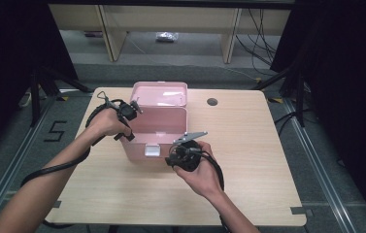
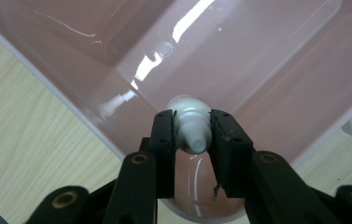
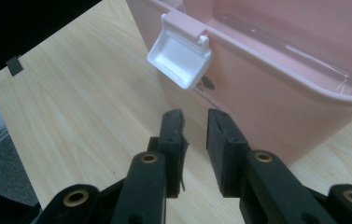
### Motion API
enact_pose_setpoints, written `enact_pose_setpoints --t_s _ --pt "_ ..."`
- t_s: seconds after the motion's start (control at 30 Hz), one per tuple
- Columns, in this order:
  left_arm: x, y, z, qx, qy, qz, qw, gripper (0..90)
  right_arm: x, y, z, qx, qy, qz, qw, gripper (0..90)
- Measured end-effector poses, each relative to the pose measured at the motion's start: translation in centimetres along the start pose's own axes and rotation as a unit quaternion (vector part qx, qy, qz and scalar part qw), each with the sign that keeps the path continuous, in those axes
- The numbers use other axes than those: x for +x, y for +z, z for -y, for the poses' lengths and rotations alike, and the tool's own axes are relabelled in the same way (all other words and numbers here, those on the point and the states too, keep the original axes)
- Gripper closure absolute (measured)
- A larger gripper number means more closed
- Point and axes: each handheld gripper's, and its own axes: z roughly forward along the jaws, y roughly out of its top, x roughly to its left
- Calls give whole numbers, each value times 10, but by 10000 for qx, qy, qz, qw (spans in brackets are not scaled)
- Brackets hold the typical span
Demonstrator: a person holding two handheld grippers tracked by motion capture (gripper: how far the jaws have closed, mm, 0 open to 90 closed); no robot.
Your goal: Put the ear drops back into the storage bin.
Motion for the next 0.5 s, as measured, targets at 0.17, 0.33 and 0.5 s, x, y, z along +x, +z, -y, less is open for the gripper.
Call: enact_pose_setpoints --t_s 0.17,0.33,0.5 --pt "0 1 0 33 35 -5 10000 711 0 0 0 10 13 -38 10000 765" --pt "1 1 -1 48 7 2 10000 711 0 0 0 8 14 -35 10000 764" --pt "1 4 -2 -12 -1 7 10000 711 0 0 0 0 -13 -22 10000 764"
